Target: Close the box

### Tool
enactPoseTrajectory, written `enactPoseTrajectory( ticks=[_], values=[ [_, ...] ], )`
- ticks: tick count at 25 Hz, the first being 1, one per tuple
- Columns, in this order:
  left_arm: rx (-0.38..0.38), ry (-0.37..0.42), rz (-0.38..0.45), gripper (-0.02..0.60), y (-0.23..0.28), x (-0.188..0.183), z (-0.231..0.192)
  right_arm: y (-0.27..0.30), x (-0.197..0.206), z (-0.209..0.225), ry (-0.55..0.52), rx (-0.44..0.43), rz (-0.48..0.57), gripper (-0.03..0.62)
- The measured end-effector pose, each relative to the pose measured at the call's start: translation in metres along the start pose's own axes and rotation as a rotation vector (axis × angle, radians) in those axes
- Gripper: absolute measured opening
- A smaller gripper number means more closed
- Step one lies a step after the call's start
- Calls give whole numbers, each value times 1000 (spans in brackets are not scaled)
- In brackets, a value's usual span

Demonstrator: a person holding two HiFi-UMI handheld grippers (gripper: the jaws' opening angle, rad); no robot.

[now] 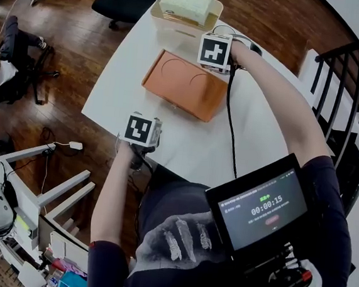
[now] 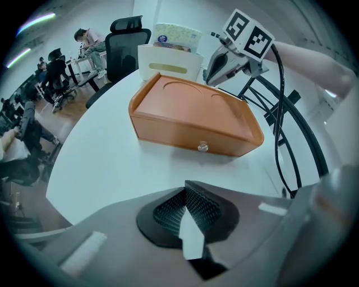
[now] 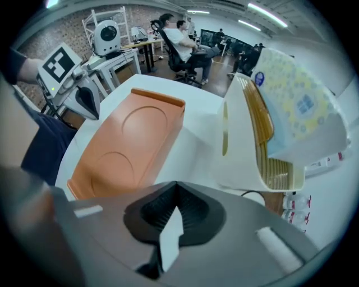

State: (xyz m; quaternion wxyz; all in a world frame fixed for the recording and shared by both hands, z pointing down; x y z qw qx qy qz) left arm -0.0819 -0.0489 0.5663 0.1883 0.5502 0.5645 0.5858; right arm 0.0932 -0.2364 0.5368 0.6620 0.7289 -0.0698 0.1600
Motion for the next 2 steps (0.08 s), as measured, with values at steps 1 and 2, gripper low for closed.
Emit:
enactPoseTrajectory(
  ticks=[1,2],
  values=[
    [6,1,13,15,2,-3,0,-1,-4,3,-8,8,12,5],
    [13,0,25,15,4,-6,0,-3,-8,5,-16,16,25,5]
  ],
)
Point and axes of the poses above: the fingertips, and each gripper's own axes: y forward along the fingers, z to its right, x out of its underside, the point moved 4 cm from there along -y, backward along the fingers, and after that the axes turned 11 degrees about z, right-handed, at the moved point
